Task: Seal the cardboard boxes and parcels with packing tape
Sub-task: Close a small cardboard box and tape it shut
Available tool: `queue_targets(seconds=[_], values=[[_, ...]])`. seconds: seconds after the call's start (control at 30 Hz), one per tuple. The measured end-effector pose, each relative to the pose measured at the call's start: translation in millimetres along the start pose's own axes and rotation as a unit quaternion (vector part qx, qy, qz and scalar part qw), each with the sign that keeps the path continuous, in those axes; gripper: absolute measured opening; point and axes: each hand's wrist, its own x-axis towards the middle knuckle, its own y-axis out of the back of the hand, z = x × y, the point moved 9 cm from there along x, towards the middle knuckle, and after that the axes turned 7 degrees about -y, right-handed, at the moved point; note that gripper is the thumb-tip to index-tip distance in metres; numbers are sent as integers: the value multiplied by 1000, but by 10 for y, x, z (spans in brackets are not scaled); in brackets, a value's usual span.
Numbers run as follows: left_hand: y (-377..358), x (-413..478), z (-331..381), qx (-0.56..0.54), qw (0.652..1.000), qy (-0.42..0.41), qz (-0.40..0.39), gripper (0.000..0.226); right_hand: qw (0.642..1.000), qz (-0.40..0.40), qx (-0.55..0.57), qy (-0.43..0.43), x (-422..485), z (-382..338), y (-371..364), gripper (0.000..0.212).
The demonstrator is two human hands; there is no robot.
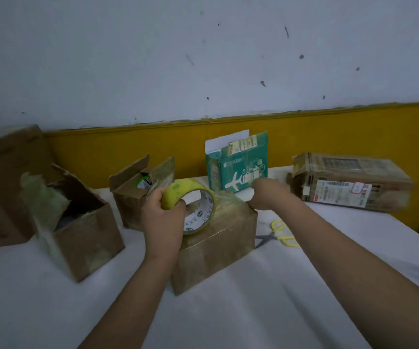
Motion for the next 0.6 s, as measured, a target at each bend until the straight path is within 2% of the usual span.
queue_targets(seconds=[0.1, 0.17, 0.3, 0.37, 0.4, 0.5, 0.6], values=[[1, -8, 32, -7, 1000, -3, -3, 19, 993, 56, 91, 55, 29, -262, 241, 38], [0, -20, 55, -10, 1000, -8, -6, 17, 982, 70, 150, 95, -16, -517, 256, 43], [-43, 5, 113, 29, 998, -27, -42, 15, 990, -55, 72, 104, 10, -814, -317, 58], [29, 113, 229, 105, 991, -53, -68, 14, 993, -56, 54, 83, 57, -786, -367, 60], [93, 179, 311, 166, 980, -71, -89, 21, 994, -45, 54, 78, 68, -772, -345, 61], [249, 333, 482, 345, 902, -127, -226, 51, 997, -19, 55, 57, 94, -725, -328, 64], [461, 342, 365, 539, 755, -151, -342, 62, 997, -21, 58, 54, 102, -737, -347, 67]])
